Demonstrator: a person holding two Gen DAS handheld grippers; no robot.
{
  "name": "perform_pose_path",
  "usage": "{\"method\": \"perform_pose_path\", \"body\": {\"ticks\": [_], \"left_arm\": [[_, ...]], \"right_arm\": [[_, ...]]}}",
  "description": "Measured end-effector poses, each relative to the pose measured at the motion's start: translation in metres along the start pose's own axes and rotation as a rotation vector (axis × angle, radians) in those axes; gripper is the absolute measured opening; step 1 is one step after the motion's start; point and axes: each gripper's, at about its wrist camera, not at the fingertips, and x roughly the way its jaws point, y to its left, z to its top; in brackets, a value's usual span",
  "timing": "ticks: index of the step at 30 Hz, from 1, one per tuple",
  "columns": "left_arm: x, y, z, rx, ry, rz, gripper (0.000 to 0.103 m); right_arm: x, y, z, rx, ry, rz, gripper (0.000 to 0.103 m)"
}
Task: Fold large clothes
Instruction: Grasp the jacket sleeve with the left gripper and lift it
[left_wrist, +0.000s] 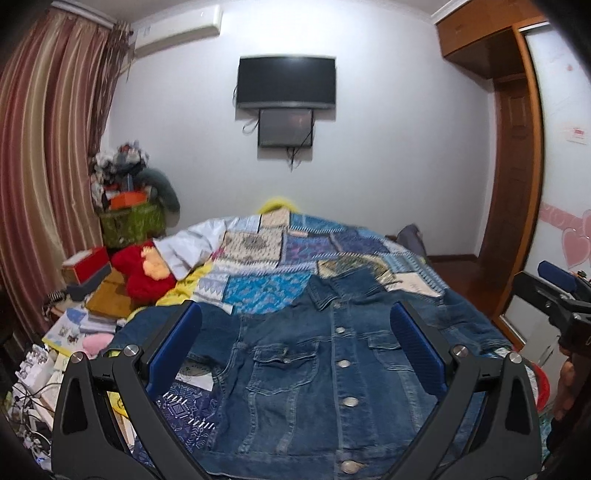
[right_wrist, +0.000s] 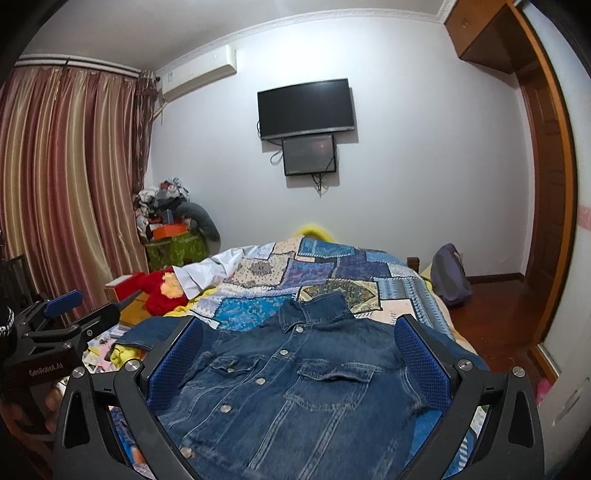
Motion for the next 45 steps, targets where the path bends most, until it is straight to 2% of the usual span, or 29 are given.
{"method": "perform_pose_path", "body": {"ticks": [3, 6, 10, 15, 17, 19, 23, 26, 28, 31, 34, 40, 42, 43, 44, 45], "left_arm": [[0.032, 0.022, 0.005, -0.046, 0.062, 0.017, 0.103], [0.066, 0.047, 0.011, -0.060, 0.111, 0.077, 0.103], [0.118, 0.088, 0.018, -0.078, 0.224, 0.142, 0.103], [0.177, 0.146, 0.007, -0.131, 0.368, 0.249, 0.103], [0.192, 0.168, -0.004, -0.159, 0.422, 0.280, 0.103], [0.209, 0.189, -0.020, -0.200, 0.491, 0.273, 0.103], [0.222, 0.217, -0.058, -0.293, 0.570, 0.292, 0.103], [0.232, 0.232, -0.092, -0.398, 0.646, 0.259, 0.102], [0.234, 0.239, -0.107, -0.472, 0.670, 0.228, 0.101], [0.241, 0.253, -0.123, -0.587, 0.686, 0.182, 0.090], [0.247, 0.268, -0.123, -0.661, 0.672, 0.163, 0.081], [0.257, 0.293, -0.107, -0.727, 0.615, 0.202, 0.065], [0.263, 0.300, -0.107, -0.742, 0.626, 0.245, 0.050], [0.265, 0.303, -0.108, -0.746, 0.637, 0.277, 0.033], [0.266, 0.303, -0.106, -0.737, 0.637, 0.311, 0.025], [0.266, 0.301, -0.102, -0.723, 0.629, 0.328, 0.024]], "right_arm": [[0.038, -0.002, 0.007, -0.010, 0.046, 0.011, 0.103], [0.075, -0.004, 0.013, -0.026, 0.095, 0.016, 0.103], [0.132, -0.010, 0.022, -0.012, 0.174, 0.042, 0.103], [0.194, -0.018, 0.027, -0.021, 0.247, 0.002, 0.103], [0.218, -0.019, 0.026, -0.049, 0.272, -0.016, 0.103], [0.242, -0.018, 0.023, -0.085, 0.289, -0.025, 0.103], [0.280, -0.009, 0.007, -0.172, 0.338, -0.032, 0.103], [0.313, 0.001, -0.011, -0.222, 0.411, 0.006, 0.103], [0.332, 0.008, -0.025, -0.240, 0.461, 0.032, 0.103], [0.351, 0.017, -0.044, -0.252, 0.531, 0.075, 0.103], [0.360, 0.023, -0.056, -0.255, 0.578, 0.109, 0.103], [0.371, 0.022, -0.064, -0.228, 0.623, 0.153, 0.103], [0.372, 0.019, -0.063, -0.218, 0.626, 0.157, 0.103], [0.372, 0.017, -0.063, -0.208, 0.626, 0.157, 0.103], [0.372, 0.016, -0.062, -0.202, 0.628, 0.158, 0.103], [0.372, 0.013, -0.060, -0.193, 0.629, 0.159, 0.103]]}}
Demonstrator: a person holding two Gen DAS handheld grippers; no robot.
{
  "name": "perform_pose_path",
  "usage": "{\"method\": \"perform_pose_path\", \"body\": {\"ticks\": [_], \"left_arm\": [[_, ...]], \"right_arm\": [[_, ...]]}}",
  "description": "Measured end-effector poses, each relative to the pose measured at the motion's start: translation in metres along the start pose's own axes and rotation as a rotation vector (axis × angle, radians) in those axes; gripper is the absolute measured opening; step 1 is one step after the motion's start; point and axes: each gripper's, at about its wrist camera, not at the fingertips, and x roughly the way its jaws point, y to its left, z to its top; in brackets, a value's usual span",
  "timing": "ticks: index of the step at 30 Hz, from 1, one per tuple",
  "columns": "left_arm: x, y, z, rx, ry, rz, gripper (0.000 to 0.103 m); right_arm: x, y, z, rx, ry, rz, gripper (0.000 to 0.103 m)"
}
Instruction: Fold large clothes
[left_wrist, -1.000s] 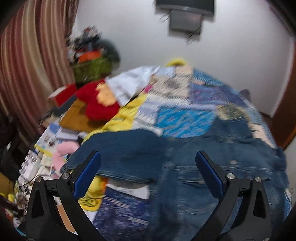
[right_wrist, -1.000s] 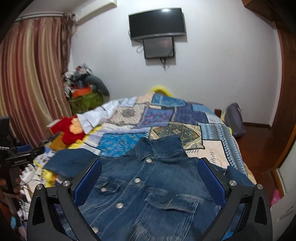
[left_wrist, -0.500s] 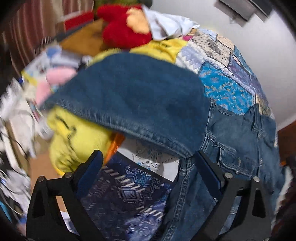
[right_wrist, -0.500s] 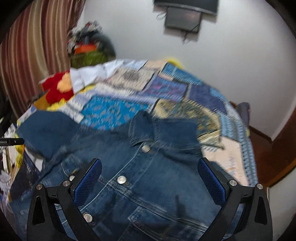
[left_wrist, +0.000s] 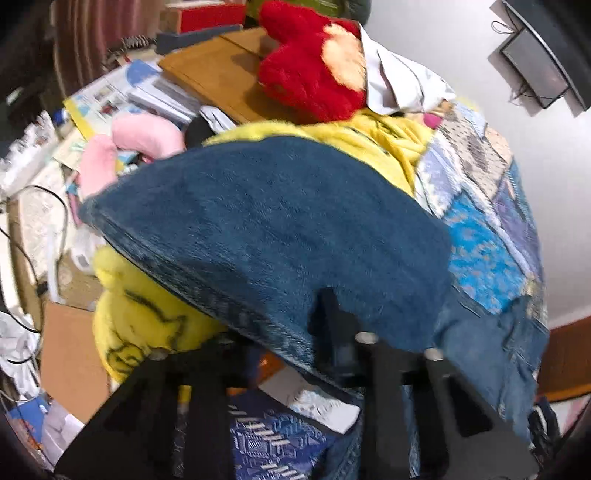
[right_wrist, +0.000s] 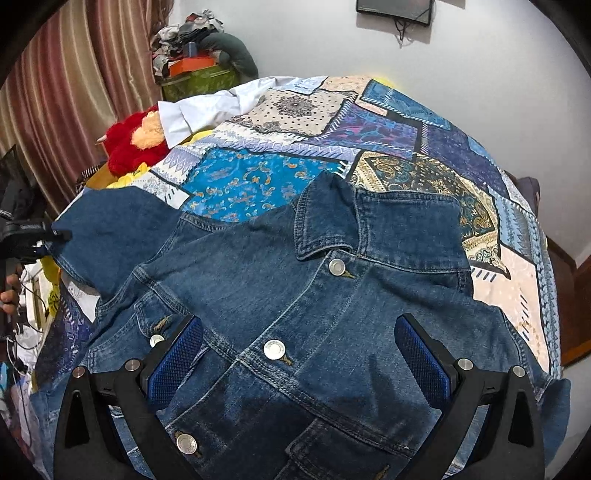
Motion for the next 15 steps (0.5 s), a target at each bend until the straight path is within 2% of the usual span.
{"method": "perform_pose_path", "body": {"ticks": [2, 4, 7, 11, 15], "left_arm": [[-0.009, -0.011, -0.001, 0.035, -0.042, 0.046, 0.014], [-0.020, -0.024, -0.004, 0.093, -0.093, 0.086, 0.011], [-0.051, -0.055, -0.009, 0.202, -0.211, 0.123, 0.010], [-0.089, -0.106, -0.015, 0.320, -0.308, 0.058, 0.008], [-0.101, -0.162, -0.037, 0.464, -0.314, -0.039, 0.007]], "right_arm": [[-0.006, -0.006, -0.001, 0.018, -0.006, 0.007, 0.103], [-0.011, -0.011, -0.001, 0.024, -0.012, 0.004, 0.103], [-0.026, -0.019, -0.004, 0.032, -0.032, -0.009, 0.103], [-0.047, -0.031, -0.006, 0.046, -0.069, -0.029, 0.103], [-0.072, -0.042, -0.009, 0.069, -0.112, -0.041, 0.103]]}}
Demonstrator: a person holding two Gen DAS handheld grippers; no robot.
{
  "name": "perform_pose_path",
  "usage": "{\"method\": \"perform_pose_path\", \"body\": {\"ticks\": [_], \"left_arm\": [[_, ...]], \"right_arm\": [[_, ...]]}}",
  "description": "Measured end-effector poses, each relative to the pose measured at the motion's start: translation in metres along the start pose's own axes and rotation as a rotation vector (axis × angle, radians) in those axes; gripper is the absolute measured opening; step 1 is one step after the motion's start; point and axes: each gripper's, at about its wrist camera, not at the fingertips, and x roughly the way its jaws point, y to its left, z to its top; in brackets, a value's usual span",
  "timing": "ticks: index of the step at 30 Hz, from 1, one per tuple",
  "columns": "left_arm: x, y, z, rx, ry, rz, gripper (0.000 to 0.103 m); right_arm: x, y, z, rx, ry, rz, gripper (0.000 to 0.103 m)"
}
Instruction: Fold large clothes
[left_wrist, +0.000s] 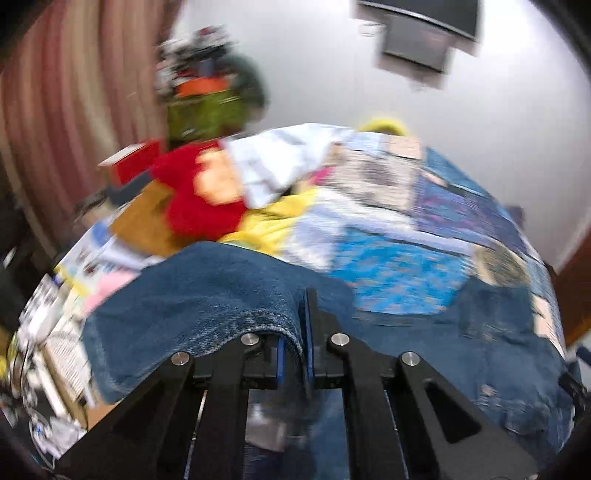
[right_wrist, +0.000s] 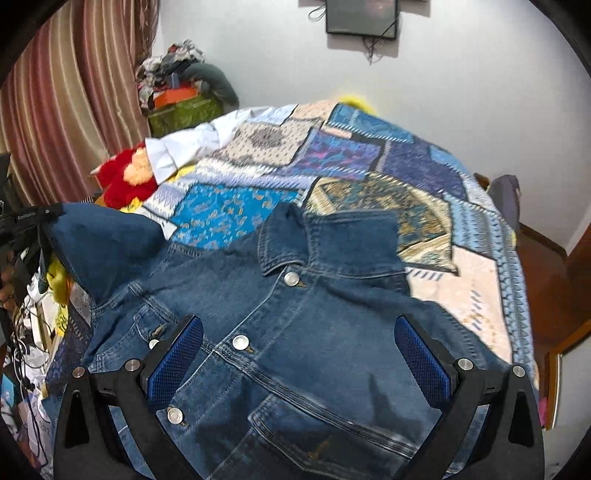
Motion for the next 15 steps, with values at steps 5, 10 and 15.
{"method": "perform_pose_path", "body": {"ticks": [5, 10, 15], "left_arm": [[0.021, -0.076, -0.027, 0.134, 0.101, -0.164, 0.007], [0.061, -0.124, -0.079, 0.216, 0.290, -0.266, 0.007], [0.084, -0.134, -0.115, 0.193, 0.424, -0.305, 0.007]], "right_arm": [[-0.033, -0.014, -0.004, 0.016, -0.043, -0.016, 0.103], [-0.058, -0.024, -0.016, 0.019, -0.059, -0.051, 0.103], [-0.072, -0.032, -0.026, 0.014, -0.067, -0.084, 0.103]]}}
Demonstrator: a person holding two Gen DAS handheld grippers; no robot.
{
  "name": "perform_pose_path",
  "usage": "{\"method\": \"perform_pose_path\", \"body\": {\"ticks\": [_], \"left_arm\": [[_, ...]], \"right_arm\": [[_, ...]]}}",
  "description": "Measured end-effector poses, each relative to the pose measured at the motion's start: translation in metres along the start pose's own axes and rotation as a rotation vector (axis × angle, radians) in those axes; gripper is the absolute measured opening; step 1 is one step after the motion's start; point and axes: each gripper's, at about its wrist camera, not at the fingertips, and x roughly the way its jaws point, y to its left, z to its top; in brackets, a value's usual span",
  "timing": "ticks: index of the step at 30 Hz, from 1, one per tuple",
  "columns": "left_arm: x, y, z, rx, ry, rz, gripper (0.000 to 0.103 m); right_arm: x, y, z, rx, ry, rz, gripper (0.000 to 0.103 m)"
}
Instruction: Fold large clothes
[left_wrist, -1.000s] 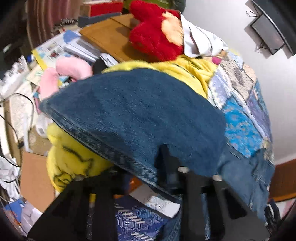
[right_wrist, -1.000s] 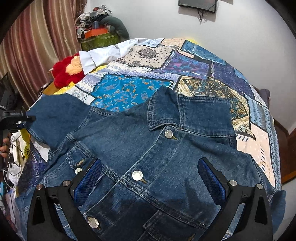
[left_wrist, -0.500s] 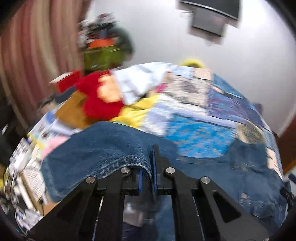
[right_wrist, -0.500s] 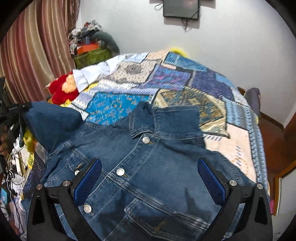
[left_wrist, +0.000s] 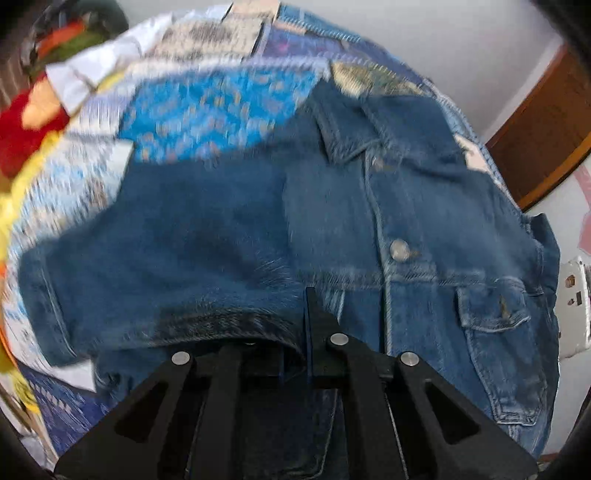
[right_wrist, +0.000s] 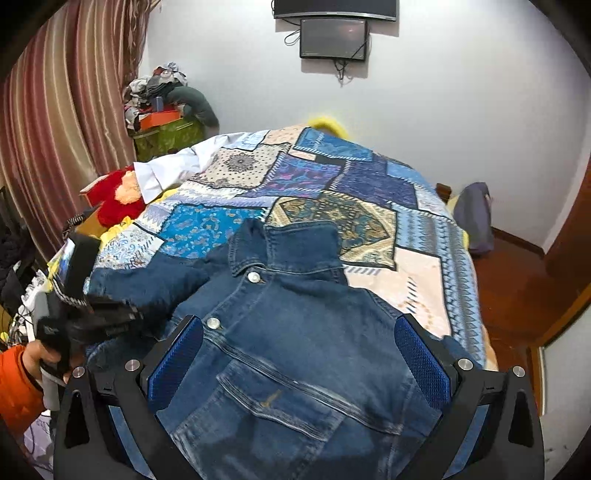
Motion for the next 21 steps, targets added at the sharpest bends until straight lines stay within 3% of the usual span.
{"method": "perform_pose_path", "body": {"ticks": [3, 5, 8, 10, 15, 17, 21], "left_arm": [[-0.004, 0.010, -0.007, -0.045, 0.019, -0.029, 0.021], [-0.018, 0.021, -0.012, -0.076, 0.018, -0.037, 0.047], [-0.052, 0.043, -0.022, -0.120, -0.032, -0.068, 0.063], [-0.071, 0.061, -0.024, -0.162, -0.070, -0.075, 0.066], [-0.101, 0.126, -0.031, -0.305, -0.134, -0.007, 0.067], [-0.097, 0.154, -0.038, -0.379, -0.122, 0.016, 0.067], [-0.069, 0.188, -0.055, -0.492, -0.048, -0.024, 0.067]], "right_arm": [[-0.004, -0.003, -0.001, 0.006, -0.004, -0.001, 0.103], [-0.004, -0.002, 0.000, 0.009, -0.007, 0.006, 0.103], [-0.002, 0.004, 0.002, 0.002, -0.014, 0.013, 0.103], [0.001, 0.010, 0.004, -0.008, -0.016, 0.021, 0.103], [0.011, 0.028, 0.007, -0.032, -0.011, 0.055, 0.103], [0.015, 0.036, 0.008, -0.043, -0.009, 0.062, 0.103], [0.023, 0.047, 0.009, -0.064, -0.001, 0.069, 0.103]]}}
